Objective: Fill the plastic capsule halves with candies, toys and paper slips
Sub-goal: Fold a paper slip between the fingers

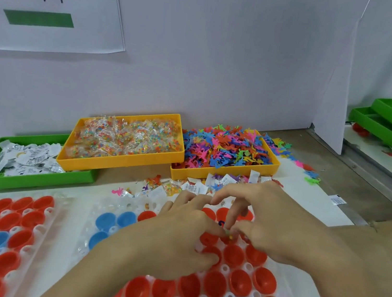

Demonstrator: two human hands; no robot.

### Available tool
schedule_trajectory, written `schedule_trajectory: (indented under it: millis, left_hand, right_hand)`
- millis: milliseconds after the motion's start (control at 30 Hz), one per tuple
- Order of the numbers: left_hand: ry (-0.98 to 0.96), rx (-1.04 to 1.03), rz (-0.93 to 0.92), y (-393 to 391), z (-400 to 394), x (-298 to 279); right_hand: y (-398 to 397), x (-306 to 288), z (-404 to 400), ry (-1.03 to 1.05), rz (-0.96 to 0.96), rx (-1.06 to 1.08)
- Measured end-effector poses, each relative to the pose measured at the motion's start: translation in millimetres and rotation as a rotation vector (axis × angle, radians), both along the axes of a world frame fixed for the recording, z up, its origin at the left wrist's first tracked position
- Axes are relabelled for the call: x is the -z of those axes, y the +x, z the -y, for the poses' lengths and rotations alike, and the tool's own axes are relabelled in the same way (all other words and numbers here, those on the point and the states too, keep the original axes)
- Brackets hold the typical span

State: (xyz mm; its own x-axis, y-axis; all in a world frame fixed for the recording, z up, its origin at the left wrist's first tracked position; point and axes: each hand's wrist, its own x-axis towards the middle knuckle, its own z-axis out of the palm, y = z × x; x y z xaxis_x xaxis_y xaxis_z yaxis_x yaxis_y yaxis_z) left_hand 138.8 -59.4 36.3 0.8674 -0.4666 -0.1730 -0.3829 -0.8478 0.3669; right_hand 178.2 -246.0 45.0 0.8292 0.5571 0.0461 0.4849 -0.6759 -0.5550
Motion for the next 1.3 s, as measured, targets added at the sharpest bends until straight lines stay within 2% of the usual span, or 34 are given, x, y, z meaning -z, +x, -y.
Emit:
schedule_trajectory:
  millis: [633,833,967,1100,1200,1300]
  left_hand:
    - [-0.096,-0.101,0.092,-7,0,-15]
    - [-0.176,-0.225,0.174,-15,-26,-19]
    - [-0.46,-0.493,0.32,-18,-69,-13]
    - [-0.732,-0.839,0.53,-26,-116,13]
    - [-0.987,-0.984,0.534,-25,-128,34]
    - [-1.11,-1.037,0.484,-18,-123,46]
  right_hand:
    - [3,0,2,0.049,-0.053,0.014]
    - [6,-1,11,0.153,-0.093,0.016]
    - [18,3,21,0.317,0.084,0.093]
    - [40,24,31,0.341,0.215,0.365]
    - [55,45,39,0.262,0.201,0.535]
    - [62,59,47,0.178,0.148,0.631]
